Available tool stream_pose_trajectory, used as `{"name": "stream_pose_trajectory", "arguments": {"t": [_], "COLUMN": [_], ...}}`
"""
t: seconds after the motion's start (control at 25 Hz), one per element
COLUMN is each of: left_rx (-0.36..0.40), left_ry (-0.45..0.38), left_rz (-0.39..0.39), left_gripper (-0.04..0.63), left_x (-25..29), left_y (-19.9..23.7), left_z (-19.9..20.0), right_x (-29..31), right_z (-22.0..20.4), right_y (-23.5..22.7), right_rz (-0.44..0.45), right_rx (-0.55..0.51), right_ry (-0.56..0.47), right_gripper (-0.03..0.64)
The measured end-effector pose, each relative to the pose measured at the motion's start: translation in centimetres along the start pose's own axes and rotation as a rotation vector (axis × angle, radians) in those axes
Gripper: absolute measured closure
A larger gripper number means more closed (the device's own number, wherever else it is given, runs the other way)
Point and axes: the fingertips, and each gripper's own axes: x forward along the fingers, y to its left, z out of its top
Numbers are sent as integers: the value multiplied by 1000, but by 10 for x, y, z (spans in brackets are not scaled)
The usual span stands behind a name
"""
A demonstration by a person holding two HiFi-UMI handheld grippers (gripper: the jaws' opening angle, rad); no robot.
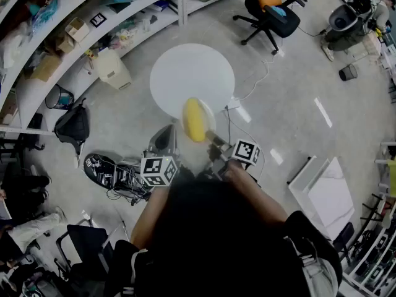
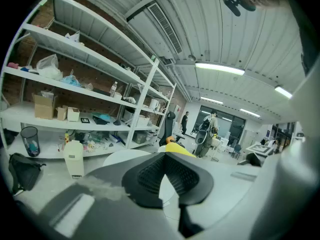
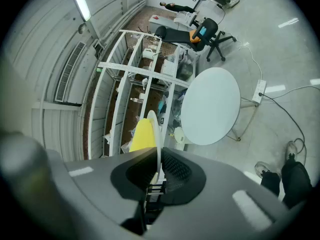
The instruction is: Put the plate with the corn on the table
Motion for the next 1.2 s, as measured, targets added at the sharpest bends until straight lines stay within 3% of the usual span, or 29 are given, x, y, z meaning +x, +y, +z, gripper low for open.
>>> {"name": "stream_pose_trajectory", "arguments": {"t": [0.12, 0.28, 0.76, 1.2], "left_rx": [-4, -3, -12, -9], "left_ry": [2, 2, -1, 0], "left_rz": [-1, -2, -11, -33], "left_gripper": [591, 591, 591, 591], "left_x": [0, -1, -6, -13], "left_y": [0, -1, 9, 33], "left_z": [-1, 0, 1, 5], "right_x": [-3, -1, 6, 24], "right_z": [-2, -2, -5, -8], "right_y": [-6, 1, -1, 14], "right_rz": [-42, 1, -28, 6], "right_rx": [24, 8, 25, 16], "right_ry": [-1, 0, -27, -84], "right_gripper": [583, 583, 580, 580]}}
